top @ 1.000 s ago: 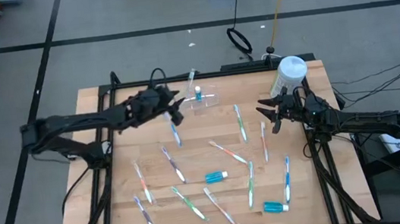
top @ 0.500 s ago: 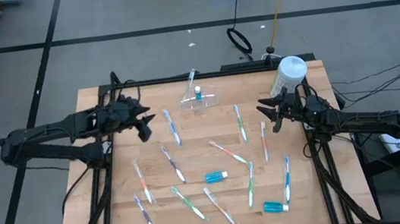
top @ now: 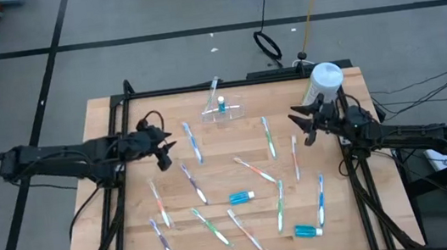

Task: Pick & Place Toothbrushes
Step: Put the green toothbrush into the transparent organizer

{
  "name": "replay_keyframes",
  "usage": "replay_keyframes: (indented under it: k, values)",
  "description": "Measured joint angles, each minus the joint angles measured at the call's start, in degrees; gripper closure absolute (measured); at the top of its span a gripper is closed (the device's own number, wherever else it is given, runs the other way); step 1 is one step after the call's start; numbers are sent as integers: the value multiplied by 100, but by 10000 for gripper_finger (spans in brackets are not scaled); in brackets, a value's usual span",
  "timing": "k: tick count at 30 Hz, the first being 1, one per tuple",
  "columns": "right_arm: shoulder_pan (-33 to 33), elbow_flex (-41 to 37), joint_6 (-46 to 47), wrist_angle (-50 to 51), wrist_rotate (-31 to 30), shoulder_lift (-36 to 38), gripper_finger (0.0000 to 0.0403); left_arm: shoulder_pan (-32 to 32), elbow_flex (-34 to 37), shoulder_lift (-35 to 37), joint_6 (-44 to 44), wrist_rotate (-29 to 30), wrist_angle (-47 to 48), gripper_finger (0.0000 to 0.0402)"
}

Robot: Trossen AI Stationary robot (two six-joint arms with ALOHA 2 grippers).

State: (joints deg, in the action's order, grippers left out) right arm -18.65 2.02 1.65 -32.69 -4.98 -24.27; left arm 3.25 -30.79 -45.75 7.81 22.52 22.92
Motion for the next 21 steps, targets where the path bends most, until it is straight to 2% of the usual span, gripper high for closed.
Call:
replay_keyframes:
  k: [8,12,15,17,21]
  values:
    - [-3,0,6,-970,-1174,0,261,2,48,1,331,-2,-59,240]
    - [-2,0,-23,-1579,-1141,-2,261,2,48,1,333,-4,-57,240]
    - [-2,0,267,-1648,-1128,-4,261,2,48,1,264,-4,-56,240]
    - [-2,0,803,-1581,-966,-16,261,2,48,1,218,-7,-57,240]
    - [-1,0,2189,-1376,-110,-216,261,2,48,1,-35,-10,-55,240]
